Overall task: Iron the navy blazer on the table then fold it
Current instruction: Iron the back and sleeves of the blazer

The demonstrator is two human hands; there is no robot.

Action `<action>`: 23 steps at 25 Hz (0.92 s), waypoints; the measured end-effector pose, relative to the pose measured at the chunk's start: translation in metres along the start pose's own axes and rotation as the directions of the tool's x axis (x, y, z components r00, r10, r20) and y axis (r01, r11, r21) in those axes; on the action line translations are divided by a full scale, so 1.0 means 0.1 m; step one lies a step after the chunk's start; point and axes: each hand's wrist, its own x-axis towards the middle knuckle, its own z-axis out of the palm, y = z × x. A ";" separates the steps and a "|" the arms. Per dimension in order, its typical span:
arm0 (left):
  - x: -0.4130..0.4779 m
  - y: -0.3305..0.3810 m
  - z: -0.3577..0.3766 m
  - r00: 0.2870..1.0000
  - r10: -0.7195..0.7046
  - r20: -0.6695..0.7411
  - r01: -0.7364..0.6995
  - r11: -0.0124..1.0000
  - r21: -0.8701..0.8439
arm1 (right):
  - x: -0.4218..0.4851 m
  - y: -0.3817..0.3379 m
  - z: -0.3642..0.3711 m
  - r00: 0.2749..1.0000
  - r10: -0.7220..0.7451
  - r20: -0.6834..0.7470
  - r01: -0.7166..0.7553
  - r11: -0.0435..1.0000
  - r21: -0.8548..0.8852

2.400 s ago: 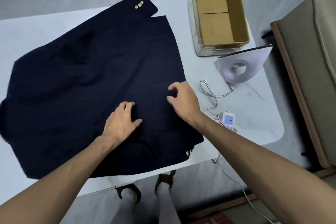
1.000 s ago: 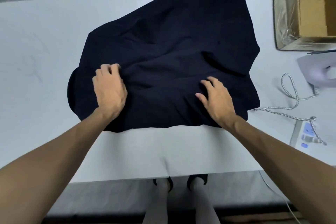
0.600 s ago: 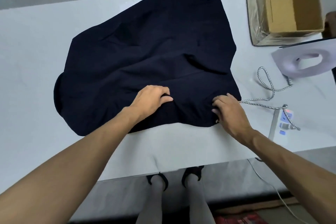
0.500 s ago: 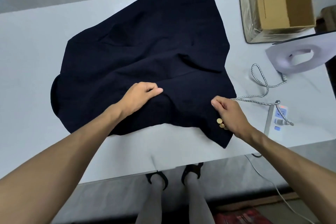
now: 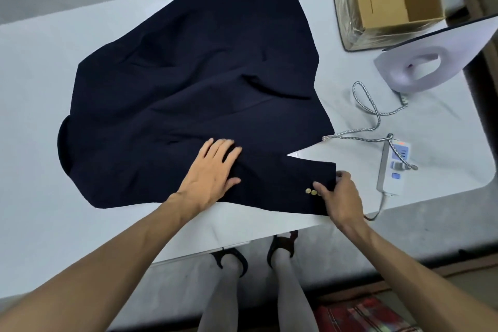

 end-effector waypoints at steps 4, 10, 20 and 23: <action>-0.10 0.00 0.10 0.970 -0.116 0.212 0.085 0.985 0.151 | 0.14 -0.11 -0.05 0.990 0.025 -0.136 -0.029 0.999 -0.024; -0.34 -0.50 -0.02 0.896 -0.445 0.004 0.439 0.884 -0.160 | 0.08 -0.80 0.42 0.725 -0.678 -0.122 0.620 0.719 -0.313; -0.69 -0.95 0.25 0.969 -0.241 0.054 0.243 0.970 -0.015 | 0.59 -1.56 0.86 0.798 -0.597 0.080 0.534 0.640 -0.553; -0.64 -0.82 0.36 0.981 -0.096 0.169 0.080 0.992 0.103 | 0.85 -1.70 0.89 0.707 -0.663 0.247 0.618 0.409 -0.672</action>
